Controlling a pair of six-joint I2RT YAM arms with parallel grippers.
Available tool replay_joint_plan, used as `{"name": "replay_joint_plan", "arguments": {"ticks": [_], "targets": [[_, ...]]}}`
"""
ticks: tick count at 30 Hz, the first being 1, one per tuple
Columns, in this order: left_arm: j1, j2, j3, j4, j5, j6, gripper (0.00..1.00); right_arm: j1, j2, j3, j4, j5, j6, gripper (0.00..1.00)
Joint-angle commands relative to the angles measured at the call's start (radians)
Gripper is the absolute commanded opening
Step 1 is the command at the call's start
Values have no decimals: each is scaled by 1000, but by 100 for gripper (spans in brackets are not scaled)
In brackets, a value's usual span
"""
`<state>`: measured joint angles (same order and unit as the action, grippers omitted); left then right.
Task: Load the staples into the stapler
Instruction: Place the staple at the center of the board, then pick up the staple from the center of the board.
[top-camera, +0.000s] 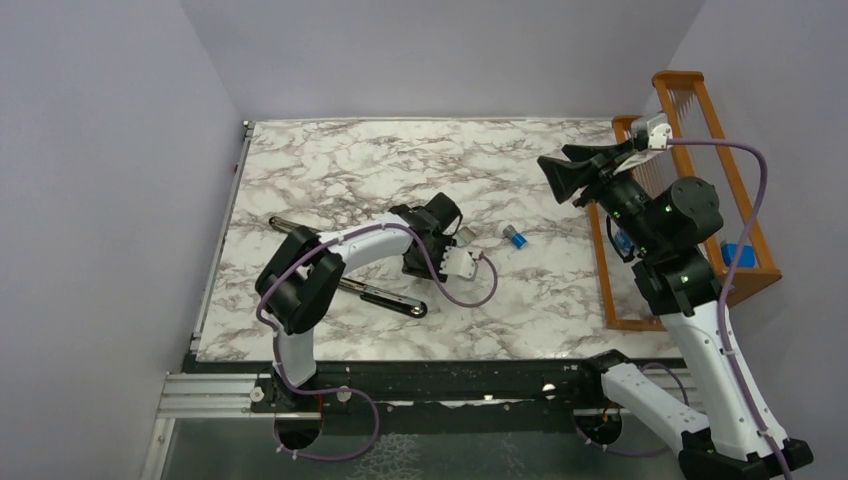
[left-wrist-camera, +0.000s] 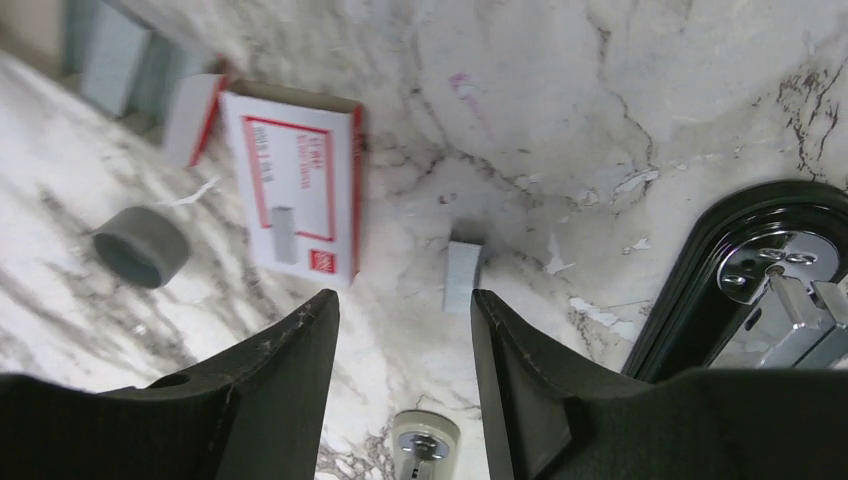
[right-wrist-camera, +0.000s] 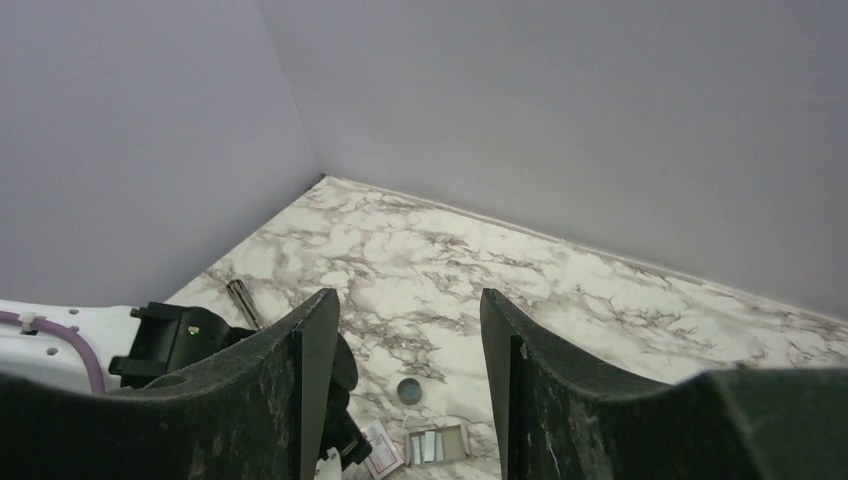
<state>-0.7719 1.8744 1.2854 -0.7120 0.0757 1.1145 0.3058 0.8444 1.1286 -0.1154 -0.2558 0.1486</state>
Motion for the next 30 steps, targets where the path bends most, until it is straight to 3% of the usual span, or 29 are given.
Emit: {"name": "replay_joint_plan", "arguments": {"ticks": [1,5,9,12,16,21,30], "targets": [[38,-155,35,115,131,-52,56,1,-58,19,60,31,81,58],[99,-273,3,227,225,-135,57,1,-95,-27,115,77,118,61],[191,-390,-79,476,255,-412,60,1,-52,-14,33,41,90,64],[232,-481,-161,709,100,-680,67,1,16,49,-61,-94,70,66],[281,-538,-179,785,5,-916,67,1,89,22,-88,-216,55,66],[333,-583,-186,787,-60,-1058,63,32,197,-24,-134,-234,20,62],[403,-666,-296,846,-250,-1103,65,288,348,-105,-88,-48,-84,63]]}}
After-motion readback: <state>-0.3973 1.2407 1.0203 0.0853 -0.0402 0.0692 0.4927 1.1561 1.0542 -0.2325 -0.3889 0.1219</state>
